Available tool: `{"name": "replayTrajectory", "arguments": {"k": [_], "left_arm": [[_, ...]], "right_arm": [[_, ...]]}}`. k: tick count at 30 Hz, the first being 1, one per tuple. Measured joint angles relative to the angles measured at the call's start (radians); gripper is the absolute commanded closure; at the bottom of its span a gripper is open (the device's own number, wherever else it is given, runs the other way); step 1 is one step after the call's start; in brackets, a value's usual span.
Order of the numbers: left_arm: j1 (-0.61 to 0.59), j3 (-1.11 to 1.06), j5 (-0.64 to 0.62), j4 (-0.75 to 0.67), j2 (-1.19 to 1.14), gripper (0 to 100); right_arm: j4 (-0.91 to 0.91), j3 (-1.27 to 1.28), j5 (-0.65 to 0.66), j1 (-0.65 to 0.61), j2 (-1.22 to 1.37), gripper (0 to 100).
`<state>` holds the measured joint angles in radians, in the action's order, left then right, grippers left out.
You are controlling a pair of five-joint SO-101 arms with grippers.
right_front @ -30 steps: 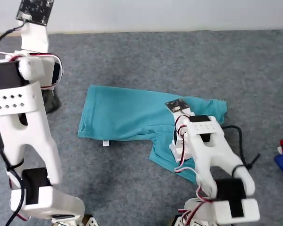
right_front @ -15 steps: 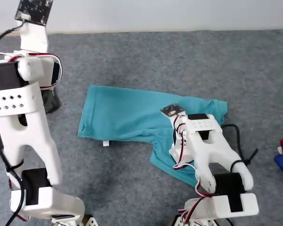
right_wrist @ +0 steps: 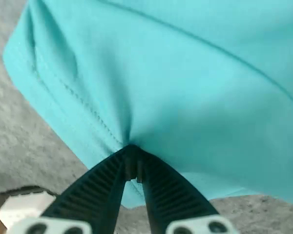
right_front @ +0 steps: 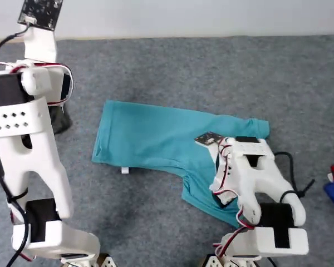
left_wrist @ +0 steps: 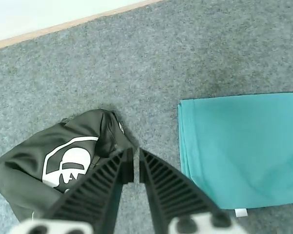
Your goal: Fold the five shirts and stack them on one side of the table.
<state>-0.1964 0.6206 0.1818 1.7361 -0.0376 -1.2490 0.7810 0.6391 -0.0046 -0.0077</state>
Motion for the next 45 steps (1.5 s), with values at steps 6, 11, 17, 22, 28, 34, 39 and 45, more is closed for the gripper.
{"name": "replayTrajectory", "arguments": {"k": [6,11,17,22,28,34,39,45], "left_arm": [[0.000,0.000,0.000,0.000,0.000,96],[0.000,0.000,0.000,0.000,0.000,96],[0.000,0.000,0.000,0.000,0.000,96],[0.000,0.000,0.000,0.000,0.000,96],[0.025,0.000,0.000,0.000,0.000,96],[0.143,-0.028,0.000,0.000,0.000,96],[0.295,-0.153,0.000,0.000,0.000,96],[0.483,-0.276,0.000,0.000,0.000,96]], "right_arm": [[-0.002,0.025,0.038,0.032,-0.011,98.8],[-0.006,0.040,0.008,0.037,-0.101,98.8],[-0.057,0.040,-0.014,0.002,-0.319,98.6],[-0.146,0.040,-0.032,-0.083,-0.493,91.2],[-0.238,0.040,-0.109,-0.094,-0.723,82.6],[-0.310,-0.029,-0.207,-0.008,-0.971,82.7],[-0.310,-0.031,-0.272,0.137,-1.151,82.7],[-0.310,-0.031,-0.327,0.284,-1.313,92.0]]}}
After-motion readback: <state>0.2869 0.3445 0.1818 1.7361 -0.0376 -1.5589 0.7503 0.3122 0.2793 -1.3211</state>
